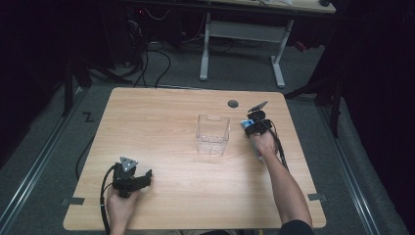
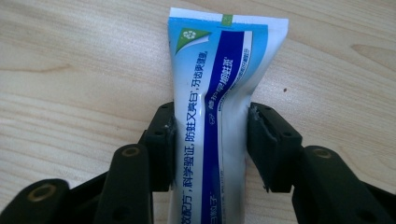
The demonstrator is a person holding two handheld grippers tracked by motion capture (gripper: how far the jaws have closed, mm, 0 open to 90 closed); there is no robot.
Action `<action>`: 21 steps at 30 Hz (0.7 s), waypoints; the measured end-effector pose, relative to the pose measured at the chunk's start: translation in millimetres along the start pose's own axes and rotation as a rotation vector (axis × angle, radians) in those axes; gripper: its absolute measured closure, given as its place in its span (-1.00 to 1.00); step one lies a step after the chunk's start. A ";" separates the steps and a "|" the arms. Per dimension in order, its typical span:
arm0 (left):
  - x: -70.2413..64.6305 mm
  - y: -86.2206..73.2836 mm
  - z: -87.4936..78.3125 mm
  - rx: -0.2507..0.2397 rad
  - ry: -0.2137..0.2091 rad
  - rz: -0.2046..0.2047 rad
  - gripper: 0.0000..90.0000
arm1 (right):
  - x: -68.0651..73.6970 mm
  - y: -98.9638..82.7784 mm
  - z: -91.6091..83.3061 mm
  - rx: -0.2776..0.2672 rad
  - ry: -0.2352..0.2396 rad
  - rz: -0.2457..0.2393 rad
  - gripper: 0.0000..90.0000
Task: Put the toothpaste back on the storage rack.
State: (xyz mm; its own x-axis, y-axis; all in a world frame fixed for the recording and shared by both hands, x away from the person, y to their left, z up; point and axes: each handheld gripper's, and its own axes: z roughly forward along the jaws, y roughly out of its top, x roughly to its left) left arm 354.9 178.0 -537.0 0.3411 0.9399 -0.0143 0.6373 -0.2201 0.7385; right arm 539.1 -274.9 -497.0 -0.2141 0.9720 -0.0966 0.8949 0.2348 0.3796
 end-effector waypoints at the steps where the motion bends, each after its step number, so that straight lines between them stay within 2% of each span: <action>1: 0.0 0.0 0.0 0.000 0.000 0.000 -0.49 | 0.1 -0.1 -0.8 0.008 -0.002 -0.006 0.28; 8: 0.0 0.1 -0.1 0.002 0.000 0.000 -0.49 | -0.1 -0.9 -4.3 0.021 0.017 -0.040 0.47; 12: 0.0 0.0 0.0 0.000 0.000 0.000 -0.49 | 2.3 -0.8 -7.0 0.020 0.003 -0.078 0.53; 18: 0.0 -0.1 -0.1 0.000 0.000 -0.004 -0.49 | -5.3 -2.6 -12.7 -0.001 0.048 -0.049 0.60; 21: -0.1 -0.1 0.0 -0.001 0.003 -0.005 -0.48 | -6.3 -4.5 -16.2 0.015 0.064 -0.052 0.61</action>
State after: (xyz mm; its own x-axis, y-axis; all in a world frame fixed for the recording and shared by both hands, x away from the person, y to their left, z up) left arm 354.8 177.9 -537.0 0.3358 0.9418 -0.0161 0.6385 -0.2150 0.7390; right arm 530.1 -282.0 -483.2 -0.2842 0.9571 -0.0568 0.8877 0.2850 0.3615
